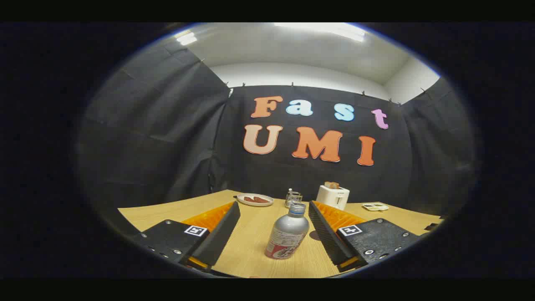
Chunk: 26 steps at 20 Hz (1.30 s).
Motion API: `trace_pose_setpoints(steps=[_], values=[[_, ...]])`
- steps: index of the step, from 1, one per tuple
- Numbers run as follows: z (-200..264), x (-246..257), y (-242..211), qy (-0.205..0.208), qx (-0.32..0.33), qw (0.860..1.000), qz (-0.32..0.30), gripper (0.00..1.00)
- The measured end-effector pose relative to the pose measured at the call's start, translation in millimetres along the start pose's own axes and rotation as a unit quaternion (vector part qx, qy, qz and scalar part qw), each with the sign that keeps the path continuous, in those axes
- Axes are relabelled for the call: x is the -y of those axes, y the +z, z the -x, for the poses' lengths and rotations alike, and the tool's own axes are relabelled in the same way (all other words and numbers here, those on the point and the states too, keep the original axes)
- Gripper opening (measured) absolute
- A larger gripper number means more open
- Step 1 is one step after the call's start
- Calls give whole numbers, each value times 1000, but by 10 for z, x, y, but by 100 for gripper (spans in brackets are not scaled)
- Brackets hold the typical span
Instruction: Take the bottle from table, then pour the juice into the cup, finally place the bottle on the coaster
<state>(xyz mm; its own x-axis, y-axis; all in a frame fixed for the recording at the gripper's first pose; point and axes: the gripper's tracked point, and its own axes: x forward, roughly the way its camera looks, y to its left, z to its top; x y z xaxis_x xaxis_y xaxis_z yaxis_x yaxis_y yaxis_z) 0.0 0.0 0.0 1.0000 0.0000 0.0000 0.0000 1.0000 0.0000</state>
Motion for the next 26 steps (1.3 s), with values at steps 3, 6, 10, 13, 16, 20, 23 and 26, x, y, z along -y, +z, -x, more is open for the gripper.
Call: trace_pose_setpoints(steps=[3, 6, 10, 13, 16, 20, 23, 26], values=[[31, -24, -103, -11, -11, 1000, 2, 98], [103, -26, -107, -17, -5, 999, 28, 98], [123, -140, 1, 4, -5, 999, -40, 99], [99, -160, 11, 13, -15, 997, -75, 98], [134, -31, -116, -6, -30, 998, -60, 98], [112, 4, -286, -18, -57, 997, -48, 98], [108, 45, -429, -31, -72, 996, -40, 98], [34, 27, -553, -30, -69, 996, -46, 98]])
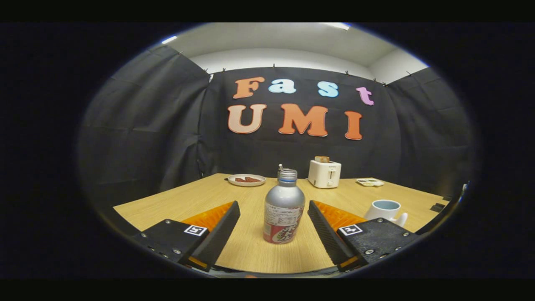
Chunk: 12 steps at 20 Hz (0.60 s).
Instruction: Take the bottle from table, then pour the juice into the cup, finally place the bottle on the coaster
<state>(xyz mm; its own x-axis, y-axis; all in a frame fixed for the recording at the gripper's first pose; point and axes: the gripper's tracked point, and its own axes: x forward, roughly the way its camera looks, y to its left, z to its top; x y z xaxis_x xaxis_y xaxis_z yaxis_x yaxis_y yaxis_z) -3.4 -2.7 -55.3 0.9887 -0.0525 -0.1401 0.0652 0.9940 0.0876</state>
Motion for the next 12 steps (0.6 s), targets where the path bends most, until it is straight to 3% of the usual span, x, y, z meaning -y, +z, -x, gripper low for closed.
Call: trace_pose_setpoints(steps=[7, 12], values=[[-214, 88, -414, -7, -31, 999, -25, 99], [-332, 137, -623, -18, -68, 998, -7, 98]])
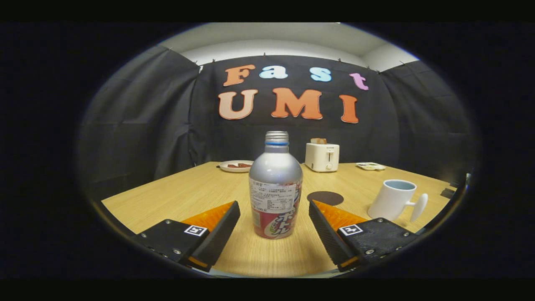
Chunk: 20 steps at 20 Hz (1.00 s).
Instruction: Take the bottle from table, then pour the juice into the cup, finally place the bottle on the coaster
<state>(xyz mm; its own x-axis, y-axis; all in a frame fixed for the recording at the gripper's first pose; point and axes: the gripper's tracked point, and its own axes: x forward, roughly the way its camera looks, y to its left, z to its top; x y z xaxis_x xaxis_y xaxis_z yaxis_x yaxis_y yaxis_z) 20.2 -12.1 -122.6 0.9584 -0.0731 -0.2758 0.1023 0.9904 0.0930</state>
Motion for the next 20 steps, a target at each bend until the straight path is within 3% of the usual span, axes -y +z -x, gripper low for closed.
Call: trace_pose_setpoints(steps=[12, 15, 20], values=[[-218, -27, -165, 10, -38, 999, -2, 97], [-249, 6, -165, 3, -39, 999, -10, 78], [-143, 79, -127, -6, -43, 999, -21, 76]])
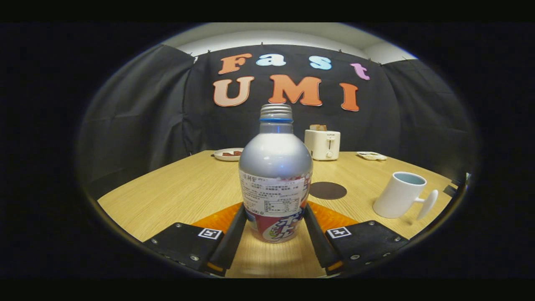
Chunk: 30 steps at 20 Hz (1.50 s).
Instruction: Take the bottle from table, then pour the juice into the cup, finally place the bottle on the coaster
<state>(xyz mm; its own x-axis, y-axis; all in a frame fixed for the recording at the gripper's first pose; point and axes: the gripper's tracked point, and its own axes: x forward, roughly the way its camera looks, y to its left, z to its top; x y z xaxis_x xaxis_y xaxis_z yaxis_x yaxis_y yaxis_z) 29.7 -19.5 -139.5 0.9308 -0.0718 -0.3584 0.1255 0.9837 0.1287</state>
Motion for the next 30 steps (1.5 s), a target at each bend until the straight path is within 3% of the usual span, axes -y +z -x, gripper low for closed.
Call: trace_pose_setpoints(steps=[7, 15, 25, 30], values=[[162, 100, 336, 7, 29, 994, -104, 76], [182, 397, 616, -13, 42, 968, -247, 76], [-18, 522, 783, -8, 36, 896, -443, 76], [-92, 558, 848, -1, 39, 839, -542, 76]])
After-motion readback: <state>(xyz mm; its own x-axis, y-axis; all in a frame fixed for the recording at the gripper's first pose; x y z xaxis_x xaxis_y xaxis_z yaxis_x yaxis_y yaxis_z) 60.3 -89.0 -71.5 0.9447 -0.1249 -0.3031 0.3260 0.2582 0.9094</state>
